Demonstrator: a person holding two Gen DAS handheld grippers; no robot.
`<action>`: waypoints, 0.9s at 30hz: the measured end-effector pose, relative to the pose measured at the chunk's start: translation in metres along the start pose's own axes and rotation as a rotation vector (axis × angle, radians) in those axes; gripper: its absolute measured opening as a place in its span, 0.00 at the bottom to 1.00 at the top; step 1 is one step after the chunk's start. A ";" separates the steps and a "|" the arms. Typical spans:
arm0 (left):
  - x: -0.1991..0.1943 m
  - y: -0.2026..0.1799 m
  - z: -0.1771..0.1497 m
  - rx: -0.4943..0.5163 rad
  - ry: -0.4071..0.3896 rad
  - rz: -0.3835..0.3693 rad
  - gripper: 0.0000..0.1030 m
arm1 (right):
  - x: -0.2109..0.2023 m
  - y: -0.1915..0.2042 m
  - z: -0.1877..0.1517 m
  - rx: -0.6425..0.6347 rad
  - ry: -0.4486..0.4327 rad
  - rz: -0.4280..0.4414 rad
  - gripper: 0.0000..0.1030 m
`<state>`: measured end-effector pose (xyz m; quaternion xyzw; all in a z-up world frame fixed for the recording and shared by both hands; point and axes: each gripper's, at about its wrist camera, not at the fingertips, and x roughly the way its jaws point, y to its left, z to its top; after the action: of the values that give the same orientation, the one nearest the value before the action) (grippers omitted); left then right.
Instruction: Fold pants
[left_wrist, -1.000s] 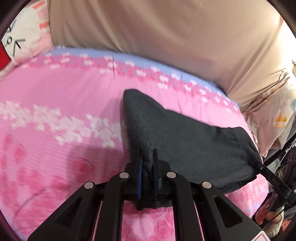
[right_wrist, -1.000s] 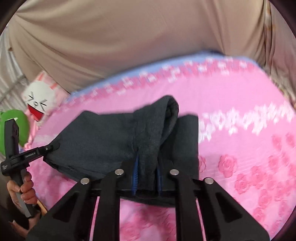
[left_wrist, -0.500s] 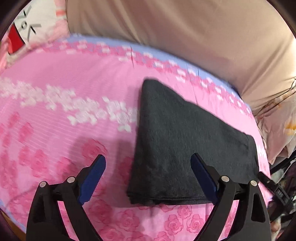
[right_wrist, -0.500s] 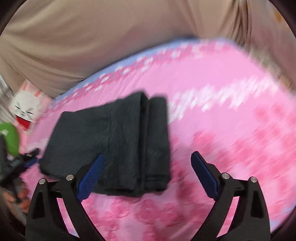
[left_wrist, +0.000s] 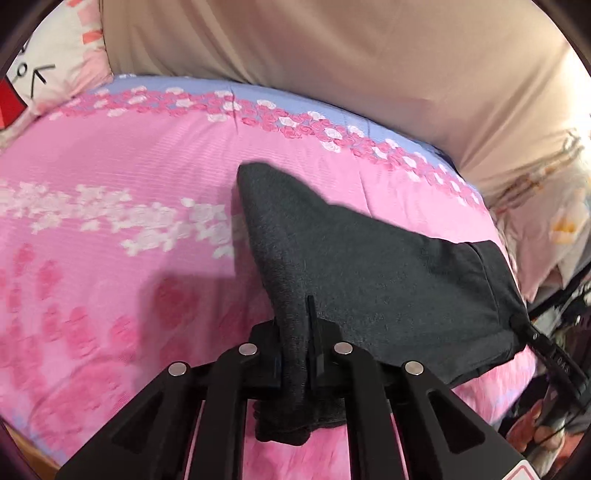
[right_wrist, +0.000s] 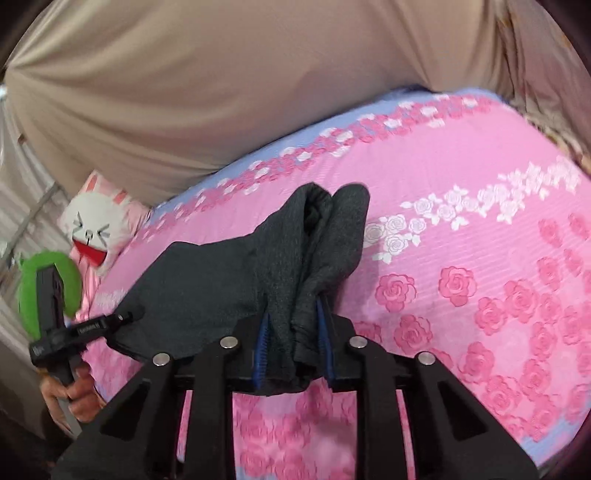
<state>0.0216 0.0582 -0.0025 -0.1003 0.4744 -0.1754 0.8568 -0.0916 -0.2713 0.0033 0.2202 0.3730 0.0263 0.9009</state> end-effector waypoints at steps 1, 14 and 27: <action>-0.004 0.003 -0.007 0.008 0.010 0.013 0.08 | 0.005 0.001 -0.008 -0.020 0.035 -0.014 0.23; -0.022 -0.046 -0.034 0.167 -0.161 0.350 0.60 | 0.037 0.012 0.013 -0.100 0.001 -0.127 0.65; 0.000 -0.057 -0.035 0.188 -0.117 0.364 0.60 | 0.030 0.044 0.020 -0.204 -0.110 -0.153 0.18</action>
<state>-0.0195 0.0053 -0.0017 0.0575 0.4157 -0.0552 0.9060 -0.0509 -0.2332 0.0143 0.0993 0.3342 -0.0167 0.9371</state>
